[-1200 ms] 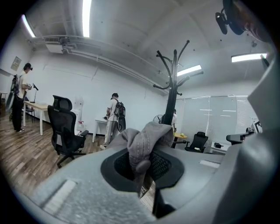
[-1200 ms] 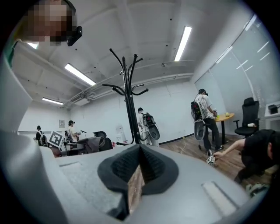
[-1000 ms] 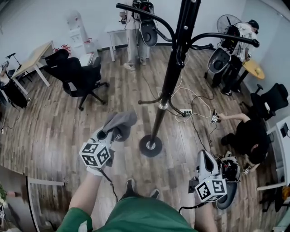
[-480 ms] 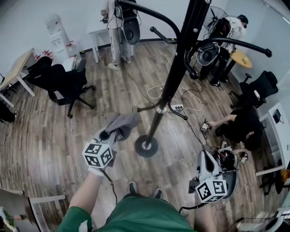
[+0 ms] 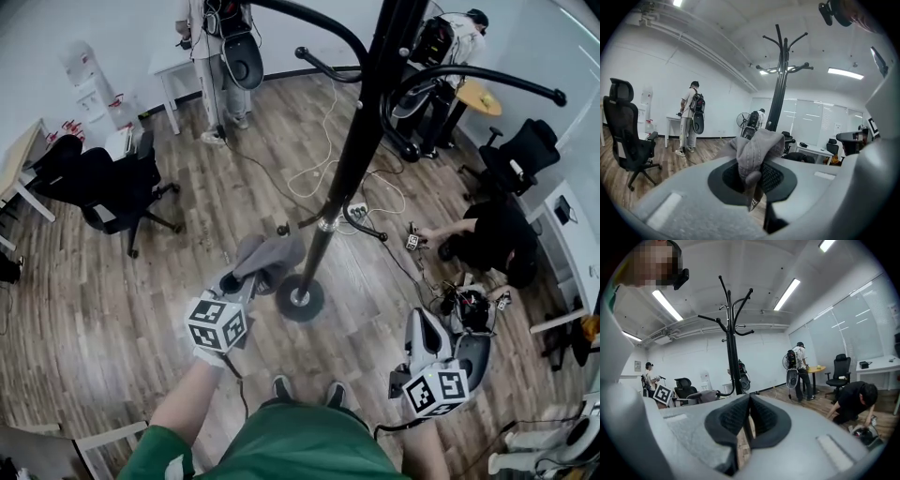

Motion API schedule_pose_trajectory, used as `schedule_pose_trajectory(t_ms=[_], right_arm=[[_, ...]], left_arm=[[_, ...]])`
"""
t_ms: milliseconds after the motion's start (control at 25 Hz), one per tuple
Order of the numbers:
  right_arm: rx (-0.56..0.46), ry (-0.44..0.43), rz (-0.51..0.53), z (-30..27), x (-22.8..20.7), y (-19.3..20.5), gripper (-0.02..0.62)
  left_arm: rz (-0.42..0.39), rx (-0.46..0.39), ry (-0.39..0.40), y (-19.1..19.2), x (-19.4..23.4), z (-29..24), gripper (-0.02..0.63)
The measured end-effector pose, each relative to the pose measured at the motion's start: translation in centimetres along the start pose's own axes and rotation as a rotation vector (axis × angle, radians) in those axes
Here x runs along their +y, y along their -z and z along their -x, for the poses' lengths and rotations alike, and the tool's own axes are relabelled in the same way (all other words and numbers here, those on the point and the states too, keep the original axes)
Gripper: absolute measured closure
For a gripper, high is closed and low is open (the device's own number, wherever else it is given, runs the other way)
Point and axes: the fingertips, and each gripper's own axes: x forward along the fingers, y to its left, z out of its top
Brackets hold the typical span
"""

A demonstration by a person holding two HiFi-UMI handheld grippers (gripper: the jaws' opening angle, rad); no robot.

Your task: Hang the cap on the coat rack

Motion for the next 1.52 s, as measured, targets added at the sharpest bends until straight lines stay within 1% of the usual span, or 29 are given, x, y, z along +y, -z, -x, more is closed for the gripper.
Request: schedule_pose_trajectory(t_ms=[280, 560, 720, 840, 1080, 1200, 1240, 1280, 1400, 1440, 1520], right_arm=[[0.000, 0.060, -0.003, 1.2, -0.4, 0.5, 0.592], [-0.002, 0.096, 0.003, 2.7, -1.4, 0.3, 0.592], [-0.001, 0.101, 0.004, 3.1, -1.6, 0.2, 0.592], [0.007, 0.099, 0.005, 3.2, -1.8, 0.5, 0.592], [0.017, 0.064, -0.002, 3.1, -2.4, 0.6, 0.592], [0.021, 0.050, -0.004, 2.6, -2.4, 0.7, 0.592], [0.022, 0.046, -0.003, 2.5, -2.4, 0.7, 0.592], [0.023, 0.041, -0.003, 2.3, -2.4, 0.7, 0.592], [0.025, 0.017, -0.005, 1.8, -2.2, 0.7, 0.592], [0.026, 0.008, -0.006, 1.6, -2.1, 0.8, 0.591], [0.031, -0.005, -0.008, 1.3, -2.2, 1.0, 0.592]], left_arm=[[-0.018, 0.022, 0.039, 1.3, -0.8, -2.7, 0.572], [-0.023, 0.078, 0.064, 4.3, -1.9, -6.2, 0.572], [-0.030, 0.130, 0.074, 6.3, -2.0, -7.7, 0.572], [-0.024, 0.170, 0.065, 8.0, -1.4, -8.4, 0.571], [-0.007, 0.218, 0.033, 9.8, -0.7, -8.8, 0.566], [0.003, 0.259, 0.045, 10.9, -0.6, -8.9, 0.560], [0.005, 0.278, 0.057, 11.3, -0.8, -9.0, 0.547], [0.006, 0.297, 0.071, 11.7, -1.0, -9.0, 0.521], [0.016, 0.324, 0.087, 12.4, -1.3, -8.5, 0.395], [0.025, 0.322, 0.079, 12.6, -1.1, -8.2, 0.371], [0.044, 0.317, 0.057, 12.8, -0.8, -7.4, 0.356]])
